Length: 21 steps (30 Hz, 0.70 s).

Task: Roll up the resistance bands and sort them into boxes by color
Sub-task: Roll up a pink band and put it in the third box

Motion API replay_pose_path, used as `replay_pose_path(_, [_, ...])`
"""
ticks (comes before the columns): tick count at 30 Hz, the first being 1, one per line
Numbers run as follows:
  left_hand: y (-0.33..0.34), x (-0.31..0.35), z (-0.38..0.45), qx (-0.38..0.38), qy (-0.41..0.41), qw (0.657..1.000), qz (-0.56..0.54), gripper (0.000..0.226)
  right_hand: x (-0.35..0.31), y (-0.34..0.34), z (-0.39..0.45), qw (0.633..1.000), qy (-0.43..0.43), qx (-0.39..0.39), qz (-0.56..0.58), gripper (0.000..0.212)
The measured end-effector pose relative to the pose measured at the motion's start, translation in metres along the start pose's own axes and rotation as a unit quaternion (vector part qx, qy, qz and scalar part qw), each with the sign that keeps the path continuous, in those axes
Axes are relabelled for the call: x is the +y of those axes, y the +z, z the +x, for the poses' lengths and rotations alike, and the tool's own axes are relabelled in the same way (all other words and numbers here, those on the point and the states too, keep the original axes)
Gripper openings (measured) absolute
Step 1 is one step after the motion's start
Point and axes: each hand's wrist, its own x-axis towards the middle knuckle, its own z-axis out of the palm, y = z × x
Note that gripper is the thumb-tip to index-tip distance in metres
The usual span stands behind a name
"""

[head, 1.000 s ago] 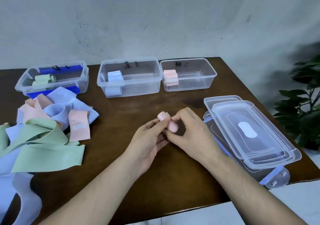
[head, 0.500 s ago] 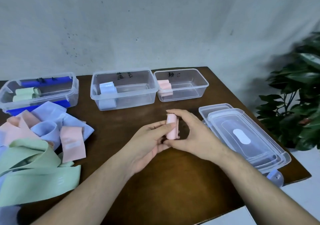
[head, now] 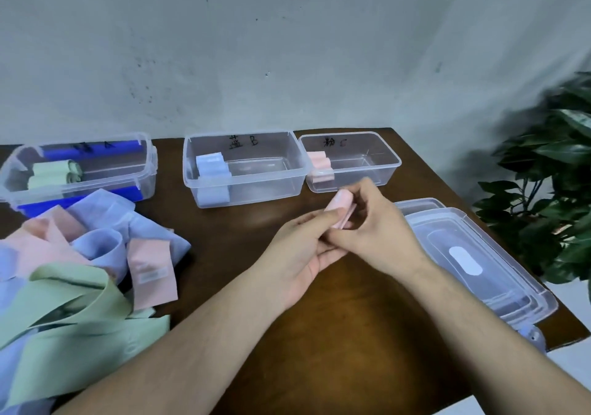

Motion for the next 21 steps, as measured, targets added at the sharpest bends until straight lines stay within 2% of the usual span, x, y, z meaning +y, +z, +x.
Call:
replay_pose_path(6, [0.004,-0.001,0.018,0.031,0.013,0.999,-0.025,0.033,0.011,0.001,0.021,0.999,0.017,0.024,-0.027,0.039])
replay_pose_path(9, [0.01,0.004,0.033,0.05,0.023,0.998,-0.002,0.034,0.021,-0.007,0.034,0.999,0.032,-0.011,-0.007,0.047])
replay_pose_path(12, [0.014,0.01,0.044,0.066,0.038,0.997,0.023,0.03,0.03,-0.026,0.046,0.996,0.018,-0.08,0.032,0.066])
replay_pose_path(14, [0.017,0.017,0.05,0.062,0.059,0.994,0.069,0.029,0.035,-0.044,0.055,0.991,0.015,-0.117,0.064,0.056])
replay_pose_path(17, [0.02,0.028,0.059,0.057,0.083,0.976,0.191,0.034,0.044,-0.064,0.074,0.982,0.038,-0.135,0.125,0.022])
replay_pose_path(21, [0.024,0.035,0.071,0.069,0.115,0.956,0.261,0.034,0.052,-0.078,0.101,0.973,0.046,-0.169,0.151,0.014])
